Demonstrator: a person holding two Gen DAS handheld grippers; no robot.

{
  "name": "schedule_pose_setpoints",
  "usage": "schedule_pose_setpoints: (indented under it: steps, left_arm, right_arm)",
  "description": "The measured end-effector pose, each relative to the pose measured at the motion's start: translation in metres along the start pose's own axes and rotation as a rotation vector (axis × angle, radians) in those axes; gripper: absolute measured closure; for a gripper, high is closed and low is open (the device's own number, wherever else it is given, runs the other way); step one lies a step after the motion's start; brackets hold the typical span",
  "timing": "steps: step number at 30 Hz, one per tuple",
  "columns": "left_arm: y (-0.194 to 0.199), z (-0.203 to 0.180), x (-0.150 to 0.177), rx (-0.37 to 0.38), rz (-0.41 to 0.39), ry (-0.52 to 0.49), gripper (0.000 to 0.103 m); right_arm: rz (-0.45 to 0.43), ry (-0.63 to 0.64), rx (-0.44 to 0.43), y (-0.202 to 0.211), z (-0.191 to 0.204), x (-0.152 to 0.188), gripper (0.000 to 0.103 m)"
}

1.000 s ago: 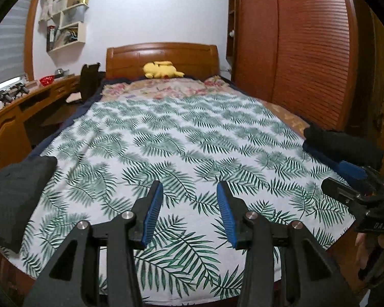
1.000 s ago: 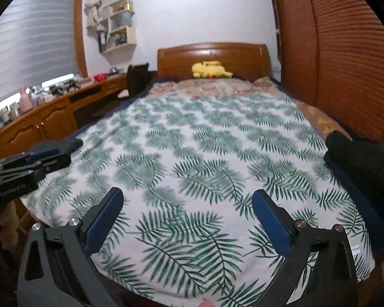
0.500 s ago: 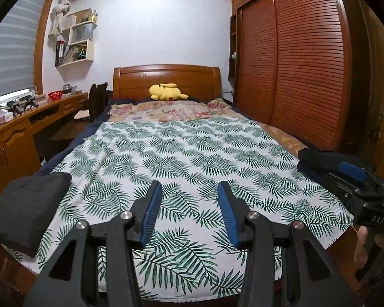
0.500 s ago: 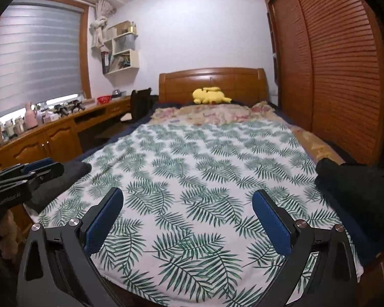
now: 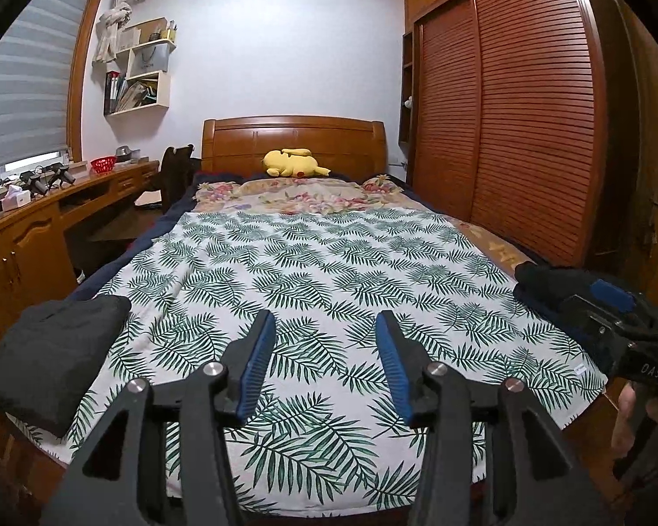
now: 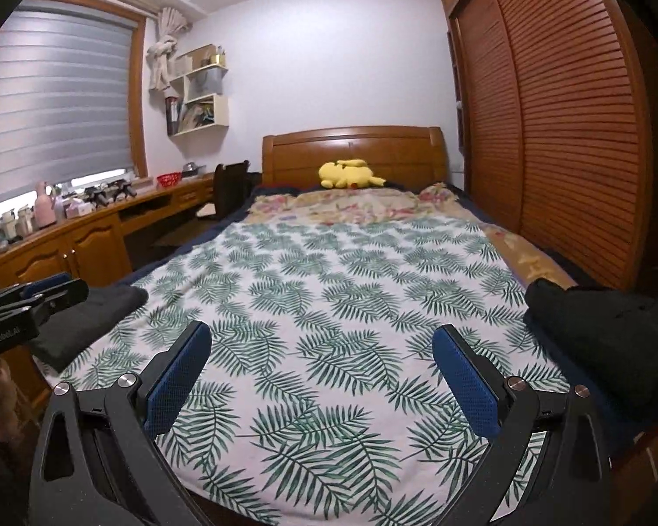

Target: Fold large clothes

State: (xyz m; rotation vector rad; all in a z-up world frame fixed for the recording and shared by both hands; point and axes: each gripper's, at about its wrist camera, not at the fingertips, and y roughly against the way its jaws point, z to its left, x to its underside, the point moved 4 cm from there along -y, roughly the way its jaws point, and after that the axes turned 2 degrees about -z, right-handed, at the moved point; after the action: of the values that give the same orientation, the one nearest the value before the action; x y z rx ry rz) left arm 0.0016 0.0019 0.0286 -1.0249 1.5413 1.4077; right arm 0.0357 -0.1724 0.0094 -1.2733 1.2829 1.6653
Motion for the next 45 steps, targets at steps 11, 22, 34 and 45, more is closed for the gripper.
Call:
schedule_pose_setpoints:
  steps: [11, 22, 34, 45]
  left_arm:
    - [0.0016, -0.0003, 0.0001, -0.001, -0.001, 0.005, 0.055]
    - [0.0041, 0.0002, 0.0011, -0.004, -0.007, 0.0, 0.054]
    - [0.0049, -0.0007, 0.0007, -0.008, -0.005, -0.001, 0.053]
    - [0.0054, 0.0006, 0.0018, -0.011, -0.002, -0.001, 0.053]
  right_arm:
    - [-0.001, 0.002, -0.003, 0.0015, 0.0012, 0.0006, 0.001]
    - [-0.002, 0.002, -0.004, 0.0015, 0.001, 0.0006, 0.001]
    - [-0.001, 0.002, -0.005, 0.0015, 0.0007, 0.0012, 0.001]
    - [0.001, 0.002, -0.005, 0.0023, 0.0012, 0.0006, 0.001]
